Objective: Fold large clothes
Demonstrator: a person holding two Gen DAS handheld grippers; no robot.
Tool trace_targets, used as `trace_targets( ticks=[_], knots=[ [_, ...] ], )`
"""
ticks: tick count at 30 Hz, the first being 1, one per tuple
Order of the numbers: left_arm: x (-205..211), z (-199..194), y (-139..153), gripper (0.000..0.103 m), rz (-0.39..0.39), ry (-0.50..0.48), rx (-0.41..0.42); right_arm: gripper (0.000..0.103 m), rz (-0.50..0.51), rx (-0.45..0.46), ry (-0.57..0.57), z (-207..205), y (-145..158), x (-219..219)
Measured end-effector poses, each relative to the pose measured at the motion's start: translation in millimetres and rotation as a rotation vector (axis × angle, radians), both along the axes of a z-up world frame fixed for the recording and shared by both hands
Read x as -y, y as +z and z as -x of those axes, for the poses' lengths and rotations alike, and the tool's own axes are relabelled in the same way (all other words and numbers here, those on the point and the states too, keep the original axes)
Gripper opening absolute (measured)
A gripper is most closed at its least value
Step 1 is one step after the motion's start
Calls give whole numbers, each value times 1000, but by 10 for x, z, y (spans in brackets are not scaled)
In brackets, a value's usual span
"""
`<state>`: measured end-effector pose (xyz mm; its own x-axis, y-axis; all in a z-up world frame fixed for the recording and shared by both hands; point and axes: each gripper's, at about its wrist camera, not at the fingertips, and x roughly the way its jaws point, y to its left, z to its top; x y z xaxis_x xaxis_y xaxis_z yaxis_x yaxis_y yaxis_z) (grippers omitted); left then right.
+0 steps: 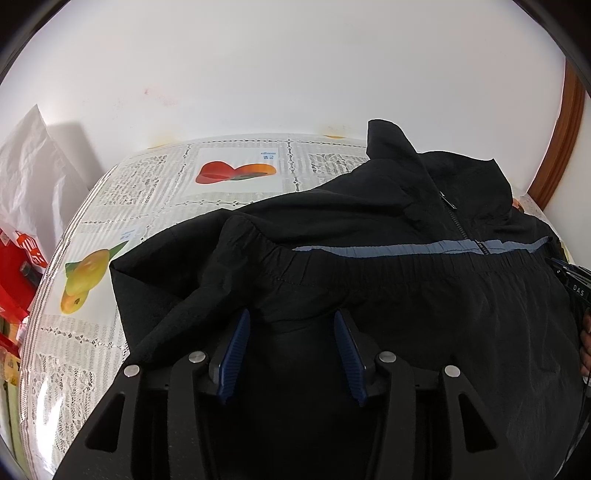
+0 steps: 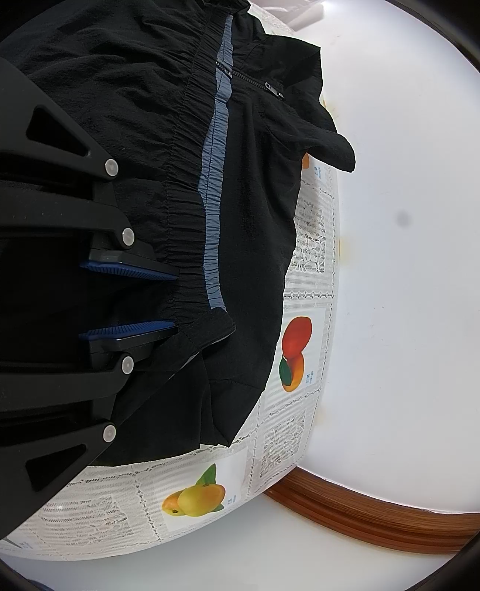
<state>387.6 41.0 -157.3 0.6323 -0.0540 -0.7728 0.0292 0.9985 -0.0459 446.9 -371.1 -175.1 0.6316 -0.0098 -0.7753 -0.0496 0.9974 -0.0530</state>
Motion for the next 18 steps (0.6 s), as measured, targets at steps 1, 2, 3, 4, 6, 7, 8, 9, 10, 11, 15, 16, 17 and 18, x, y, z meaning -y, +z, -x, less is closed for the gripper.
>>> trace_targets(
  ticks=[1,2,3,4,6,7,8,9,10,11,15,16,17,18],
  knots=[
    [-1,0,0,45,0,0,0,23,0,0,0,2,0,1],
    [0,0,0,45,1,0,0,23,1,0,0,2,0,3],
    [1,0,0,45,1,0,0,23,1,0,0,2,0,3],
    [0,-1,-1,45,1,0,0,23,1,0,0,2,0,3],
    [2,-1,-1,45,-1,0,0,23,0,0,0,2,0,3],
    [-1,-1,-2,45,-1,-1,0,23,1,0,0,2,0,1],
    [-1,0,-1,45,-1,-1,0,23,1,0,0,3,0,4],
    [-4,-1,-2,45,0,-1,0,23,1,0,0,3,0,4],
    [-2,-1,-2,45,-1,-1,0,23,1,0,0,3,0,3],
    [0,0,-1,45,-1,-1,0,23,0,0,0,3,0,4],
    [0,-2,-2,46,-1,-1,0,23,0,0,0,4,-1,4],
    [1,-1,-1,46,-1,0,0,23,0,0,0,4,0,3],
    [1,-1,-2,46,-1,-1,0,23,0,0,0,4,0,3],
    [0,-2,-2,46,0,-1,0,23,0,0,0,5,0,4]
  ],
)
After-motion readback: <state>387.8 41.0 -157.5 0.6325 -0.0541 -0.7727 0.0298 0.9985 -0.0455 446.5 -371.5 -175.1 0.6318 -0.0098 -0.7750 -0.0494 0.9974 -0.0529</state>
